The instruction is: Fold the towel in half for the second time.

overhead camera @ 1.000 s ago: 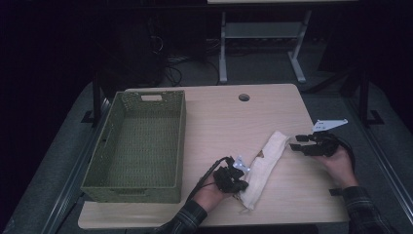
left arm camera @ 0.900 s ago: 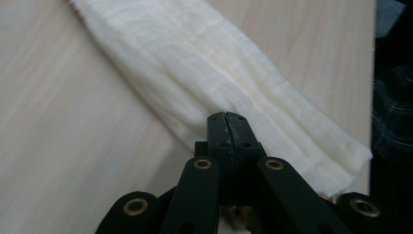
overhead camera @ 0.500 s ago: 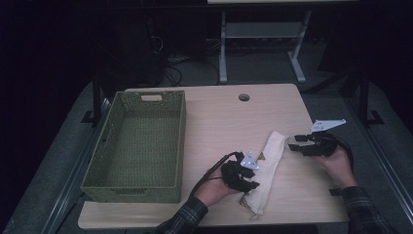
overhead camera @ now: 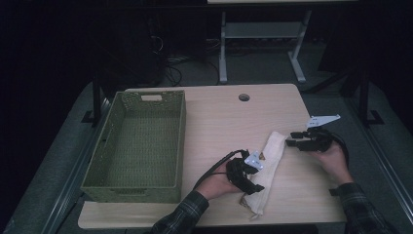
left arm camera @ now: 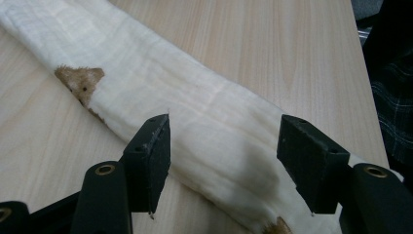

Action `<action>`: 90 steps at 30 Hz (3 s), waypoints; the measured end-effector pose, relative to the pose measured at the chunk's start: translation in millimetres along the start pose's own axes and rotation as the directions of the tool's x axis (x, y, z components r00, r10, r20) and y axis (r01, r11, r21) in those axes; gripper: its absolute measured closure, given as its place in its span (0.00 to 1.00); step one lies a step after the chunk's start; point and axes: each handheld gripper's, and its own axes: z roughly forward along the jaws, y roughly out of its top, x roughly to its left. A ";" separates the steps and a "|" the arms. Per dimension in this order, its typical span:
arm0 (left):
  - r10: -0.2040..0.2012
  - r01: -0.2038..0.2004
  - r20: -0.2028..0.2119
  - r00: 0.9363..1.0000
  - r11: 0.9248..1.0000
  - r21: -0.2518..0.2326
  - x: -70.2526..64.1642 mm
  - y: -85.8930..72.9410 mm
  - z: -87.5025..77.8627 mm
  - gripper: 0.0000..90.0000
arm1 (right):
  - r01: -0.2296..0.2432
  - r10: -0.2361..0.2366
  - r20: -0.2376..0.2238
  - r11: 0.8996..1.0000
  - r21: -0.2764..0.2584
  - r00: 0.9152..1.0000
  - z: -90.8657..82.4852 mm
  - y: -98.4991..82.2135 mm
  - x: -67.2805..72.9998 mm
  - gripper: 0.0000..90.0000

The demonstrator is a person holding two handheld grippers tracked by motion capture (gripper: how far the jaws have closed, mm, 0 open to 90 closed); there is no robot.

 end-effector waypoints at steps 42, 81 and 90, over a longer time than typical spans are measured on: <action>0.007 -0.007 -0.007 1.000 0.999 -0.033 3.2 -1.5 -9.6 0.37 | 0.098 -0.082 -0.150 0.989 0.108 0.985 49.3 21.7 4.8 0.91; 0.072 -0.072 0.016 0.997 0.996 0.053 3.6 -12.9 12.7 0.88 | 0.233 -0.207 -0.285 0.970 0.061 0.936 90.1 71.3 48.4 0.91; 0.031 -0.033 0.031 0.999 0.996 0.078 6.0 -8.5 8.7 0.91 | 0.242 -0.219 -0.300 0.969 0.043 0.928 85.8 72.6 49.5 0.91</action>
